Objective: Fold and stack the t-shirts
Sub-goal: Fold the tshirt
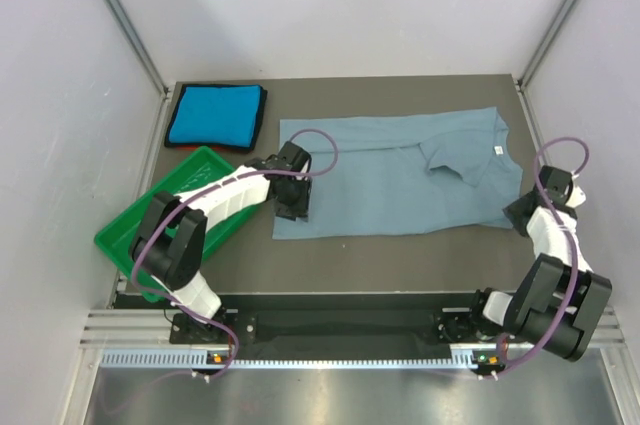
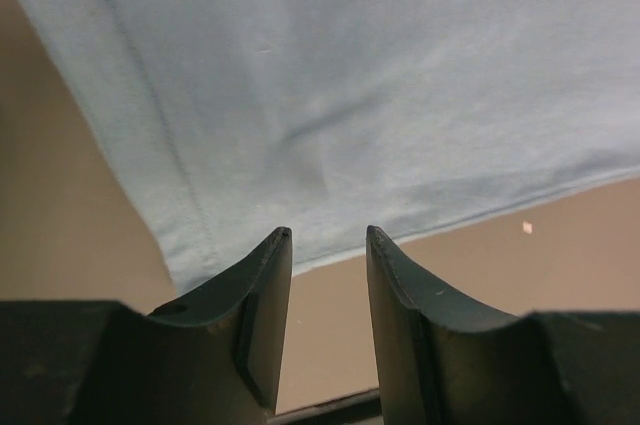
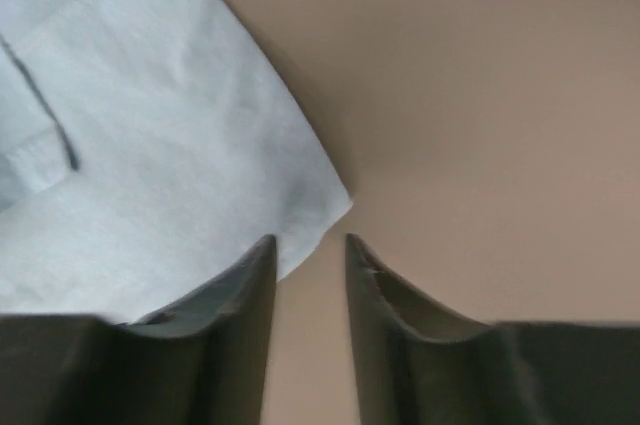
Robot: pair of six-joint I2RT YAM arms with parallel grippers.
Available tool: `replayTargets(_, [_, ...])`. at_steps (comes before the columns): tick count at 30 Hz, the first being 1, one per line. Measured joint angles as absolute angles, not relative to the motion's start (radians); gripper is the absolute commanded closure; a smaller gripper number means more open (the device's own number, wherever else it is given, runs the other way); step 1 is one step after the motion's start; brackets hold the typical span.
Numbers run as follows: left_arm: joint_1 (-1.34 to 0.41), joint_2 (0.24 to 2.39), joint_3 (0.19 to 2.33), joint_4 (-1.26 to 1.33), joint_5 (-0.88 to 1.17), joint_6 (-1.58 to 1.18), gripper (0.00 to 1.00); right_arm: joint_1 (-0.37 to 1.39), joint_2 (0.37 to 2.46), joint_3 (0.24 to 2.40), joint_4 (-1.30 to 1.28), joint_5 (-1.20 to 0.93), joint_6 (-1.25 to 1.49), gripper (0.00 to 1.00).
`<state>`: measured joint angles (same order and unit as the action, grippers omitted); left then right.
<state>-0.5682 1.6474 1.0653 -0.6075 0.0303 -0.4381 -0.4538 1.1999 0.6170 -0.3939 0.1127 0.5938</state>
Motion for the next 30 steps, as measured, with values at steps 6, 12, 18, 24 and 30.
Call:
replayTargets(6, [-0.568,1.636,1.166,-0.620,0.107,-0.450,0.59,-0.453,1.168,0.737,-0.451,0.096,0.587,0.65])
replayTargets(12, [-0.564,1.609,1.263,-0.624,0.146,-0.438,0.59,-0.415,1.221,0.780,-0.378,-0.010,0.608,0.63])
replayTargets(18, [-0.546,1.605,1.265,-0.643,0.172,-0.416,0.59,-0.333,1.439,0.841,-0.325,-0.065,0.655,0.64])
replayTargets(24, [-0.523,1.605,1.264,-0.646,0.191,-0.395,0.60,-0.310,1.505,0.841,-0.304,-0.083,0.729,0.65])
replayTargets(30, [-0.495,1.608,1.249,-0.646,0.212,-0.385,0.60,-0.309,1.541,0.841,-0.237,-0.077,0.788,0.67])
